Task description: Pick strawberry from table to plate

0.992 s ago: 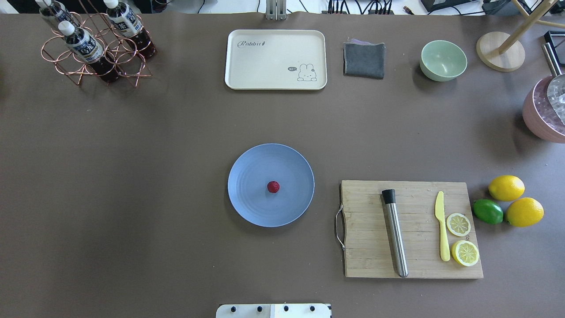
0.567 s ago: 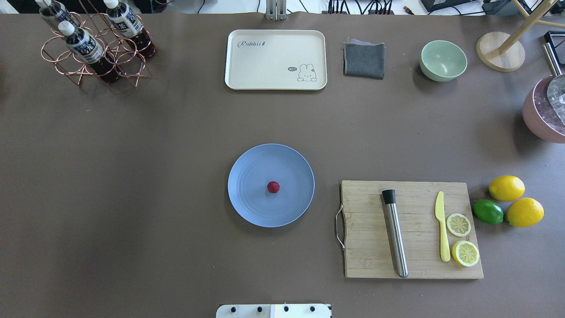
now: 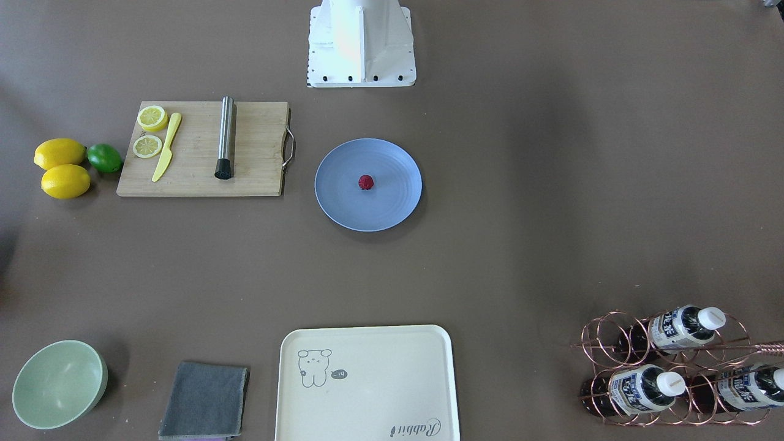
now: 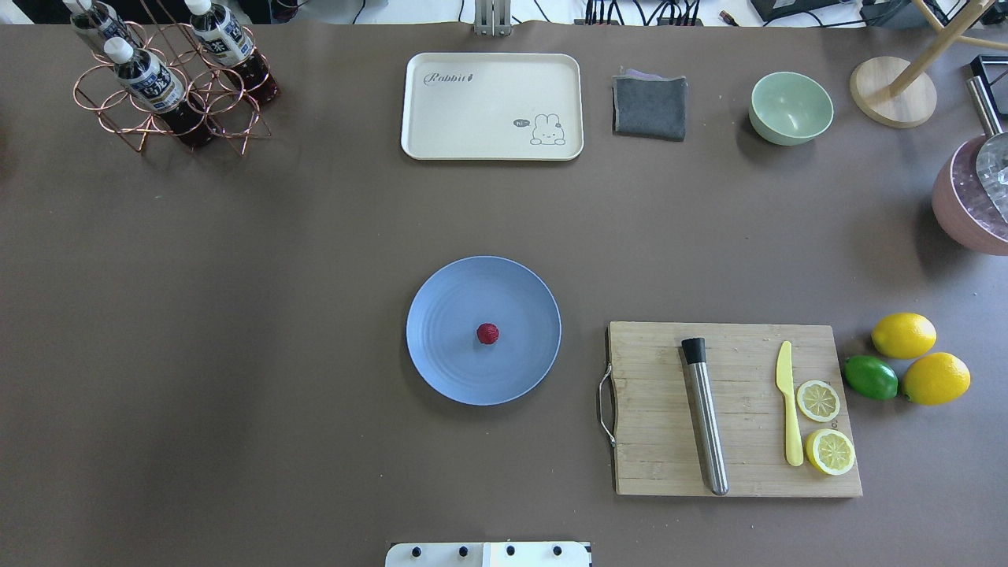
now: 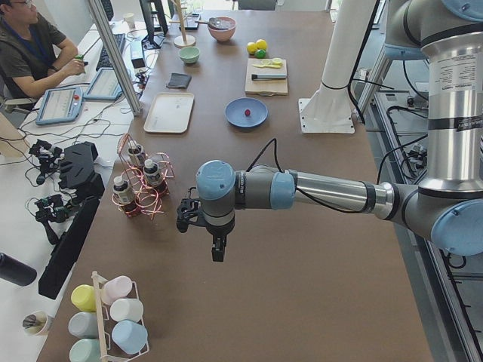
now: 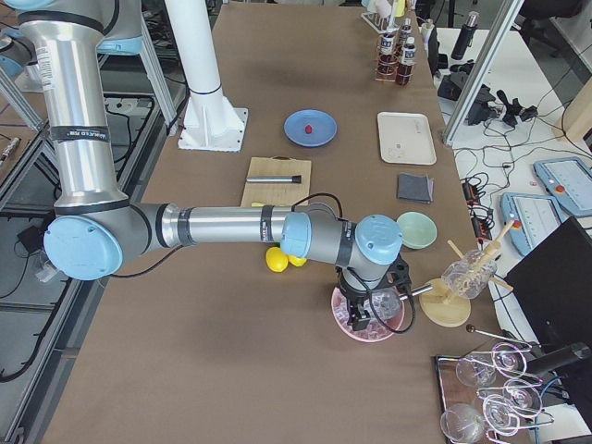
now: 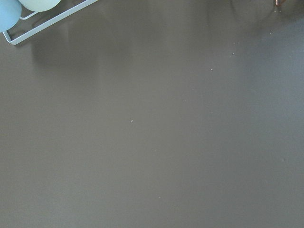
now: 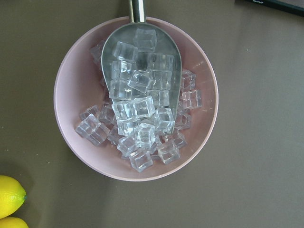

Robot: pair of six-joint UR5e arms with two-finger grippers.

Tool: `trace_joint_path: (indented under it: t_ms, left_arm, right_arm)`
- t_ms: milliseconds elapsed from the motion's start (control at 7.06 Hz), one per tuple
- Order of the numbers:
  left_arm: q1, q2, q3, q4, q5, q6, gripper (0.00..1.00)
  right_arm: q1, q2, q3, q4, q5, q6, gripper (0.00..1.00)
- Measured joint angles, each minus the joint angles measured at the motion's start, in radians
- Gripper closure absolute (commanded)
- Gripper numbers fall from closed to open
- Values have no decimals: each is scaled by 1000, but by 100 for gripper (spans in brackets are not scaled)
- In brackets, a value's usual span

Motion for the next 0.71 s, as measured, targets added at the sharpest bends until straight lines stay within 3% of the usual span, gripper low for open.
trace_joint_path:
  t_ms: [709]
  left_arm:
    - [-5,0,-23,-17,17,6,3]
  right_arm:
    - [0,-4,3,-3,-25,-1,0]
